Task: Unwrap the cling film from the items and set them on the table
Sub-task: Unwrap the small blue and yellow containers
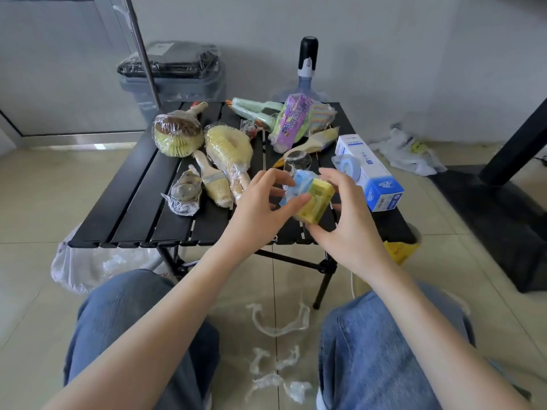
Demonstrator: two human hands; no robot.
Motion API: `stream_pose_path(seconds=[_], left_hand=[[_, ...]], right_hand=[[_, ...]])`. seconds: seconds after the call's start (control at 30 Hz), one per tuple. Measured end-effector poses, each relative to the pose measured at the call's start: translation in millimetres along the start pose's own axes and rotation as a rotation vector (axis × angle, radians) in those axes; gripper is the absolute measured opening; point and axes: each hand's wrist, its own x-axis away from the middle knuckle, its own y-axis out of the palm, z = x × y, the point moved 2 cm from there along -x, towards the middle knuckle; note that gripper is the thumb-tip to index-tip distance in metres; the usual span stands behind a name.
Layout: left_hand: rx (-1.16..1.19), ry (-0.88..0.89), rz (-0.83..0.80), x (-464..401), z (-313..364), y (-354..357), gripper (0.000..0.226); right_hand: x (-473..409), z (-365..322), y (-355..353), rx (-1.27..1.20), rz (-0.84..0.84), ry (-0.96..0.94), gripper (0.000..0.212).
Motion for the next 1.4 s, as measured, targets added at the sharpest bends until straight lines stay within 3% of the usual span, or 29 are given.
stream_pose_path(seconds=[0.2, 0.37, 0.6, 0.7, 0.77, 1.0, 1.2, 1.3, 1.4], left_hand=[[0.036, -0.099, 0.071, 14, 5, -5, 0.01], [-0.056, -0.026, 0.049, 25, 12, -5, 0.009], [-0.142, 0.124, 0.044, 43, 27, -4, 0.008], [-0.173, 0.182, 0.051, 47, 32, -5, 0.007], [-0.213, 0.196, 0.087, 47, 33, -6, 0.006], [0.024, -0.027, 0.081, 45, 36, -10, 0.013], [0.57, -0.303, -0.04, 48, 38, -13, 0.005], [0.459, -0.333, -0.089, 47, 37, -14, 0.012], [0.307, -0.255, -0.111, 46, 40, -13, 0.019]], right_hand=[[19, -21, 1, -0.059, -0.041, -0.051, 0.067], [30, -27, -1, -0.178, -0.098, -0.046, 0.067], [33, -36, -11, -0.692, -0.162, 0.37, 0.085], [32, -34, -10, -0.718, -0.191, 0.343, 0.055], [33, -35, -10, -0.713, -0.165, 0.309, 0.045], [32, -38, -11, -0.673, -0.106, 0.298, 0.057], [33, -38, -11, -0.741, -0.105, 0.398, 0.056], [31, -40, -9, -0.843, -0.11, 0.41, 0.053], [28, -42, -5, -0.871, -0.111, 0.452, 0.053]])
